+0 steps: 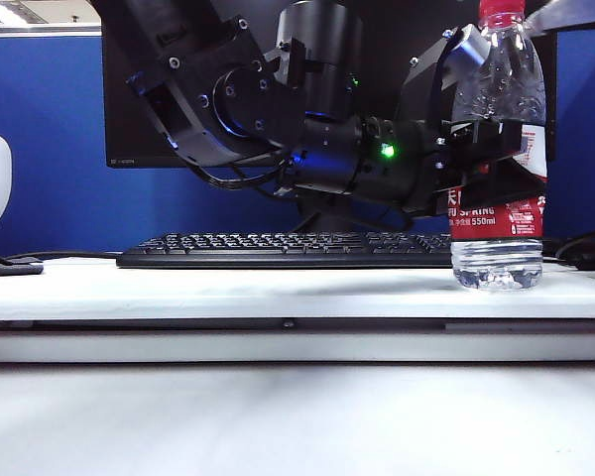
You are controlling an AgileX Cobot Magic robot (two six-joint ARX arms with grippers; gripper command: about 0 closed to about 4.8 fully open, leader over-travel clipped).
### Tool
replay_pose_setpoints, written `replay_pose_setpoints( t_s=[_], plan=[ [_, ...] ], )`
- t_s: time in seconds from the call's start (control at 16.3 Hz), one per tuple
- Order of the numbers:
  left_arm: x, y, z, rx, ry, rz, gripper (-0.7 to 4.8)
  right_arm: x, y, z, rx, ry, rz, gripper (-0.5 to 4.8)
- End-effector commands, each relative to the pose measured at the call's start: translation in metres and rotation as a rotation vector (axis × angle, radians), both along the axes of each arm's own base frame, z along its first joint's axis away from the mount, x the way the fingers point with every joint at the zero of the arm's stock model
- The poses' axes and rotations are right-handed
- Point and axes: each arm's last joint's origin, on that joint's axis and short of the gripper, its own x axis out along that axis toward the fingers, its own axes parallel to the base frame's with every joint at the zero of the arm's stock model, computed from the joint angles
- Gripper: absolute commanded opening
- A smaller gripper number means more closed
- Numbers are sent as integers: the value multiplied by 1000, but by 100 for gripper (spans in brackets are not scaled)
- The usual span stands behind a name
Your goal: Unscrew the cap from the plastic bottle on the table.
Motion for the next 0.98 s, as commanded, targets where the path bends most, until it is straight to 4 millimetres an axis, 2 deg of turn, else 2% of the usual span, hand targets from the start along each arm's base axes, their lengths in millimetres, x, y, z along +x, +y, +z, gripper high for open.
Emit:
replay_pose_setpoints(
  t_s=[0.06, 0.12, 0.31, 0.55, 0.67, 0.74, 0.98],
  plan=[
    [0, 1, -9, 45, 38, 4, 116, 1, 0, 3, 12, -30, -10, 342],
    [0, 1, -9, 45, 38, 4, 116, 2, 1, 3, 12, -30, -9, 299],
    [0, 1, -9, 45, 38, 4, 116, 4, 2, 2, 22, -16, -11, 212],
    [0, 1, -9, 45, 38, 4, 116, 5, 2, 2, 24, -20, -11, 138],
    [0, 1, -9, 46, 39, 4, 116, 5, 2, 2, 24, -19, -10, 123],
    [0, 1, -9, 46, 39, 4, 116, 5, 2, 2, 26, -24, -6, 80],
    [0, 1, -9, 46, 39, 4, 116, 5, 0, 0, 3, -17, 102, 79]
  ],
)
